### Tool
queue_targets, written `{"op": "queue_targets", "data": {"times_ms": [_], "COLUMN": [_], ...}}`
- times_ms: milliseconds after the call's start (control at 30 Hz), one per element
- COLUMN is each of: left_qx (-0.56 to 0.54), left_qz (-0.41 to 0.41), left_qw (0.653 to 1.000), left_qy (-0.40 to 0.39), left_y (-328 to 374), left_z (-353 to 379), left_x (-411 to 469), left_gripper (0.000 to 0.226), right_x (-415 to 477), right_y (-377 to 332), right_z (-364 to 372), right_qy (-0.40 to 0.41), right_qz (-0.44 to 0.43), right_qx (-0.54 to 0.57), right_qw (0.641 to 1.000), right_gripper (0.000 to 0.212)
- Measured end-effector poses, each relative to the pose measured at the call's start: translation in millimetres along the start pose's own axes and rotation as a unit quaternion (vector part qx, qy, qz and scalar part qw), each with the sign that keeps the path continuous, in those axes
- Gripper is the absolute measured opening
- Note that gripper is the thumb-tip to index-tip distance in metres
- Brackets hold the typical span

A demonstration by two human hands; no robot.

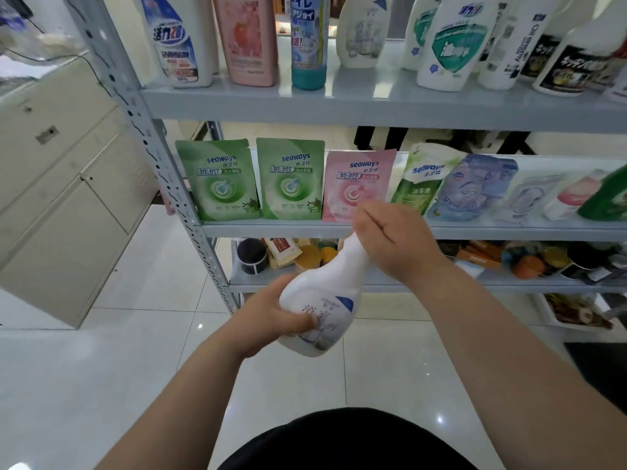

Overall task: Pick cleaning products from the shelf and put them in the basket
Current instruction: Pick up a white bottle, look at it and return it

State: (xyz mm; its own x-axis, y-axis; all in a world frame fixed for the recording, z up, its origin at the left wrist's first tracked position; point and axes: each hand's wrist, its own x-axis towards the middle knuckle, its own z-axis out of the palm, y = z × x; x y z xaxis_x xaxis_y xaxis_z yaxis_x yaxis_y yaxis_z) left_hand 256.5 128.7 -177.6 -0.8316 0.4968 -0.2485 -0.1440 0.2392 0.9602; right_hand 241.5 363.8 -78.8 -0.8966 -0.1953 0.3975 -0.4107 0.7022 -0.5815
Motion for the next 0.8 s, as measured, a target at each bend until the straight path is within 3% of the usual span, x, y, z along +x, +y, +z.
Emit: {"op": "queue_targets", "data": {"times_ms": [133, 200, 267, 400, 467, 633, 800], "left_qx": [0.109, 0.092, -0.007, -0.260, -0.322, -0.349, -0.286], "left_qz": [0.003, 0.005, 0.018, 0.014, 0.009, 0.023, 0.064], "left_qw": [0.990, 0.989, 0.992, 0.960, 0.942, 0.932, 0.946], "left_qy": [0.087, 0.119, 0.121, 0.105, 0.091, 0.090, 0.139], "left_y": [9.3, 12.6, 13.3, 25.6, 31.7, 52.0, 76.7], "left_z": [9.2, 11.8, 12.2, 15.3, 13.6, 11.5, 14.0], "left_x": [8.1, 11.6, 14.7, 17.4, 22.4, 43.4, 75.3], "left_gripper": [0.059, 0.059, 0.051, 0.035, 0.035, 0.044, 0.048], "right_x": [18.1, 16.5, 8.2, -17.5, -24.4, -9.6, 18.1], "right_y": [9.7, 10.4, 6.7, 17.6, 17.3, 20.9, 41.4], "right_z": [-12.1, -11.5, -6.3, 21.8, 31.9, 25.2, 17.4], "right_qy": [-0.063, -0.049, -0.003, -0.067, -0.080, -0.005, 0.014], "right_qz": [0.160, 0.185, 0.221, 0.228, 0.225, 0.215, 0.224], "right_qx": [-0.073, 0.005, 0.180, 0.286, 0.336, 0.378, 0.401], "right_qw": [0.982, 0.982, 0.959, 0.928, 0.911, 0.900, 0.888], "right_gripper": [0.043, 0.042, 0.034, 0.040, 0.050, 0.058, 0.058]}}
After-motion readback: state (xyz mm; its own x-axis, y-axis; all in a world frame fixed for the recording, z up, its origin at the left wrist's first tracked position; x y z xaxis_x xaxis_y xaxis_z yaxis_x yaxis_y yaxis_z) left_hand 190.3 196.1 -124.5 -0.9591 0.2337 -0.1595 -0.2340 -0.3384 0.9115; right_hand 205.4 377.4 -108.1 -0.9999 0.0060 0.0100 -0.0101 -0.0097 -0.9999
